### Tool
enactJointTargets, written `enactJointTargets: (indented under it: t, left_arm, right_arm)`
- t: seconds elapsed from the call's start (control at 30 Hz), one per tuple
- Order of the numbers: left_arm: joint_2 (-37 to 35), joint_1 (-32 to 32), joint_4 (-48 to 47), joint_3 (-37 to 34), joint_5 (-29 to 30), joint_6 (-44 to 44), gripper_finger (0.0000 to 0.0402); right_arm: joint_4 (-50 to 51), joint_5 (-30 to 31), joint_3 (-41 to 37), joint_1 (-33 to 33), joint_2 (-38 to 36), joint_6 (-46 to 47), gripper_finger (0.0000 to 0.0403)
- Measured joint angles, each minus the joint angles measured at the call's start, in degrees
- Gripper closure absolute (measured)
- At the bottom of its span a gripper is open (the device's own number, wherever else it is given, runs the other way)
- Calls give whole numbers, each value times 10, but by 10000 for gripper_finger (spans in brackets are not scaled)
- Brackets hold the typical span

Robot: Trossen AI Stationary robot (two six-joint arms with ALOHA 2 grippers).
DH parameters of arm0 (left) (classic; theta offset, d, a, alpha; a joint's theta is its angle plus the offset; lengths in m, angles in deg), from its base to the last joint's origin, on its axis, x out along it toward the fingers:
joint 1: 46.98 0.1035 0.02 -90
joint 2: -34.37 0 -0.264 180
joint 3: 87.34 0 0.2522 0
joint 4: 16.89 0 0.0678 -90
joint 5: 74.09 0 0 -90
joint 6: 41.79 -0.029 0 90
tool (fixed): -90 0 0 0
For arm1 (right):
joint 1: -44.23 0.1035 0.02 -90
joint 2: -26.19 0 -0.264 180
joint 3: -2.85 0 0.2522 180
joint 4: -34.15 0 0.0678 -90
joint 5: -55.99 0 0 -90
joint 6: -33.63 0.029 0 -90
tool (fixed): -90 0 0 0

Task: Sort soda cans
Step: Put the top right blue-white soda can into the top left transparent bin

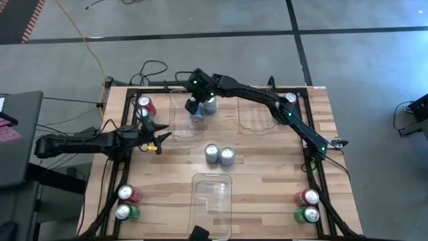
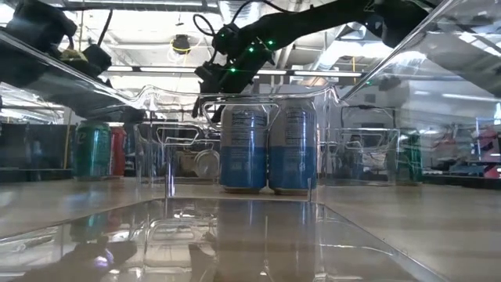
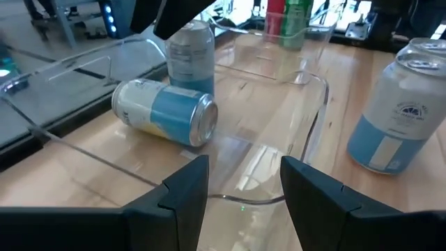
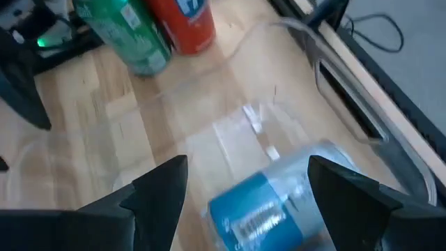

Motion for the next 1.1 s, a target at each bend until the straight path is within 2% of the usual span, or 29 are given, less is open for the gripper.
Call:
enactJointTargets:
  t: [0.4, 0.63, 0.87, 1.0, 1.1]
  left_arm:
    - [21, 0, 4, 2, 1, 9, 226]
    - [21, 0, 5, 2, 2, 10, 226]
    - [28, 0, 19, 1, -14, 28, 226]
    - [53, 0, 39, 1, -34, 45, 226]
    - [79, -2, 61, 1, -51, 56, 226]
  right_arm:
    - [124, 8, 13, -28, -13, -16, 88]
    - [121, 0, 13, -15, -13, -26, 88]
    - [48, -2, 13, 29, -13, -22, 88]
    - [-18, 81, -6, 45, -13, 27, 88]
    - [-20, 129, -9, 48, -11, 61, 88]
